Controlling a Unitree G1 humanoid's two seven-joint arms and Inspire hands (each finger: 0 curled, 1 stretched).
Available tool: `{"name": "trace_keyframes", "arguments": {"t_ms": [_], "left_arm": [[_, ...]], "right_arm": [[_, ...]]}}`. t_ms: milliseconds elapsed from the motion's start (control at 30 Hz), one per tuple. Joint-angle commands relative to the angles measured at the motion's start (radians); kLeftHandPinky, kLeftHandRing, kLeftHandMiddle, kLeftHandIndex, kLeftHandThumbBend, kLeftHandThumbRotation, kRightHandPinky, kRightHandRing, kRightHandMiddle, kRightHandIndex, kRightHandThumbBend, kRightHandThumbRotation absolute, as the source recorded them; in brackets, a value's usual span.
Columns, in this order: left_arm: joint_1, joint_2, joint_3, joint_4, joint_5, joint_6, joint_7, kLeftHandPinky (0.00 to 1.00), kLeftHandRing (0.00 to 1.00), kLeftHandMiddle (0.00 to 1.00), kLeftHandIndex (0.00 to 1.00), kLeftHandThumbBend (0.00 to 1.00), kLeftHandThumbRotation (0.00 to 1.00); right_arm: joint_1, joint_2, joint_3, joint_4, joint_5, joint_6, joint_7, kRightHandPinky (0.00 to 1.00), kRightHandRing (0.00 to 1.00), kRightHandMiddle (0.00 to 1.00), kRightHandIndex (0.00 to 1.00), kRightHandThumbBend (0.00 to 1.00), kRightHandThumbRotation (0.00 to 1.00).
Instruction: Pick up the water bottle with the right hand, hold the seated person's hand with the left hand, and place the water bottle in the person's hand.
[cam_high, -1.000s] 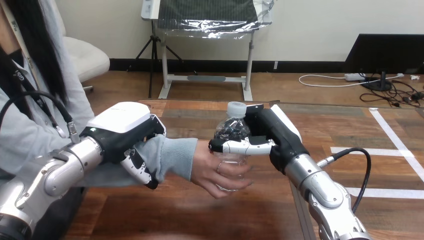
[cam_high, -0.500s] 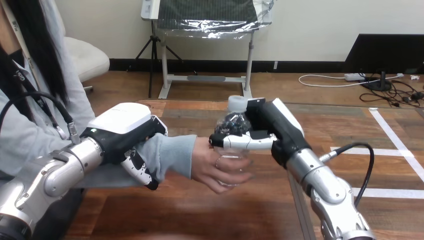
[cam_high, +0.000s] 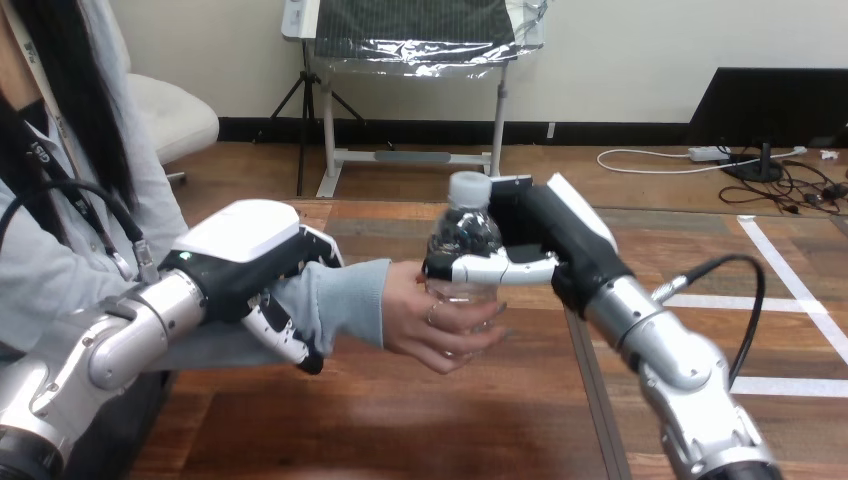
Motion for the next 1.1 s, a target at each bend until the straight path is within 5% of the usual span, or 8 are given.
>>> {"name": "trace_keyframes", "arguments": {"t_ms": [0, 433, 1067], "left_arm": [[-0.061, 0.005, 0.041, -0.076, -0.033, 0.011, 0.025, 0.66, 0.71, 0.77, 0.81, 1.0, 0.33], [0.071, 0.027, 0.077, -0.235, -0.08, 0.079, -0.012, 0.87, 0.9, 0.94, 0.97, 1.0, 0.41], [0.271, 0.023, 0.153, -0.438, -0.136, 0.123, 0.004, 0.92, 0.99, 1.0, 1.0, 1.0, 0.43]], "right_arm": [[-0.131, 0.005, 0.036, -0.096, 0.011, -0.032, 0.035, 0.66, 0.68, 0.71, 0.79, 0.96, 0.56], [-0.18, -0.034, 0.048, 0.075, -0.034, -0.081, 0.008, 0.83, 0.87, 0.87, 0.94, 1.0, 0.7], [-0.278, -0.081, 0.051, 0.379, -0.095, -0.153, -0.067, 0.92, 0.95, 0.94, 1.0, 1.0, 0.77]]}}
